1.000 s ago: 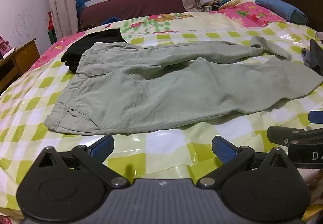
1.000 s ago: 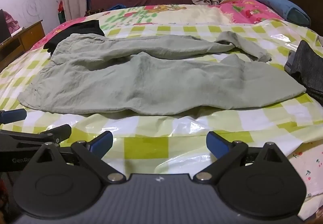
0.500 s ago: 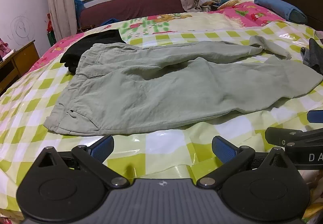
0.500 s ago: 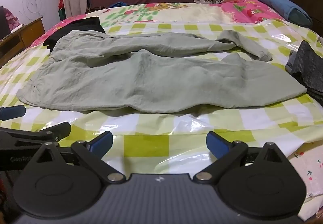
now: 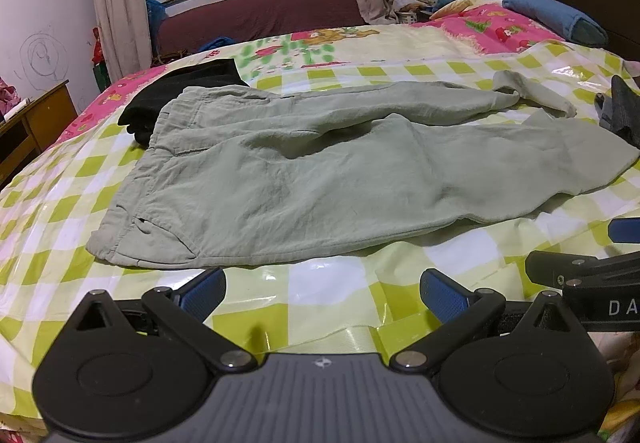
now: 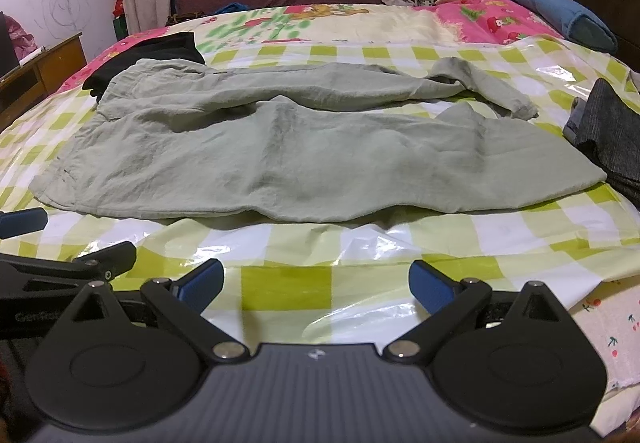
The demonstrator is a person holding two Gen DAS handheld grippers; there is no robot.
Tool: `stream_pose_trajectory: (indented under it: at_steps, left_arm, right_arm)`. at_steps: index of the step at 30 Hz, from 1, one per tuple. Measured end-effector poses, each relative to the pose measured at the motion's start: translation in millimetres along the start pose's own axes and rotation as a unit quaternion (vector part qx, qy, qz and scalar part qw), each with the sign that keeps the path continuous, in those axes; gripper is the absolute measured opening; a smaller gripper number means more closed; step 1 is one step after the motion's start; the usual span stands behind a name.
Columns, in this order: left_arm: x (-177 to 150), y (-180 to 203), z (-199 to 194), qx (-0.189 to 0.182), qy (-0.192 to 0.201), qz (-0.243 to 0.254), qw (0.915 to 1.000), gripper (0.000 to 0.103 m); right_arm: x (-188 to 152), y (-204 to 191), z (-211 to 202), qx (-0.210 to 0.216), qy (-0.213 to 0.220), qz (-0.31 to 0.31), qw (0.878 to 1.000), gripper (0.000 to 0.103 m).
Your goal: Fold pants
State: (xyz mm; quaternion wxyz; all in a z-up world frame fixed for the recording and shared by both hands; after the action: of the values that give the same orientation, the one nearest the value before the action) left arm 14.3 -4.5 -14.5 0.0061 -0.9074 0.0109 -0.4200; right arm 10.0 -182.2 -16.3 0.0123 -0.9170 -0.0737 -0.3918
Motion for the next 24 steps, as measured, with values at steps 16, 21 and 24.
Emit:
stream_pose_trajectory:
  at_steps: [16, 21, 24]
  left_arm:
    - [-0.9, 1.2, -0.1, 0.000, -0.001, 0.003, 1.0000, 0.103]
    - [-1.1, 1.2, -0.1, 0.000, -0.001, 0.003, 1.0000, 0.103]
    - [-1.0, 0.7, 0.4, -0.001, -0.002, 0.003, 1.0000, 0.103]
  right_arm:
    - [-0.6, -1.2, 3.8, -0.005, -0.009, 0.000, 1.000, 0.099]
    - [-0.6, -0.8, 4.1, -0.005, -0.009, 0.000, 1.000, 0.099]
    - [-0.8, -1.1, 4.2, -0.005, -0.010, 0.000, 1.000, 0.099]
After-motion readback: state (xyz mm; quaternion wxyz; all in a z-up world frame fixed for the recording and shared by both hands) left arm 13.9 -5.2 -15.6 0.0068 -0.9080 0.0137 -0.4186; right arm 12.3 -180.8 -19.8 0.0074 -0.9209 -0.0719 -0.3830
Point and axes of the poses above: each gripper's, at about its wrist camera, not at the fingertips, and z roughly the way its jaws point, y to its right, x to its top, the point moved 2 cm from there along z, roughly the way its jaws point, and after that the axes turned 7 degrees about -z, right-handed, at the moved point
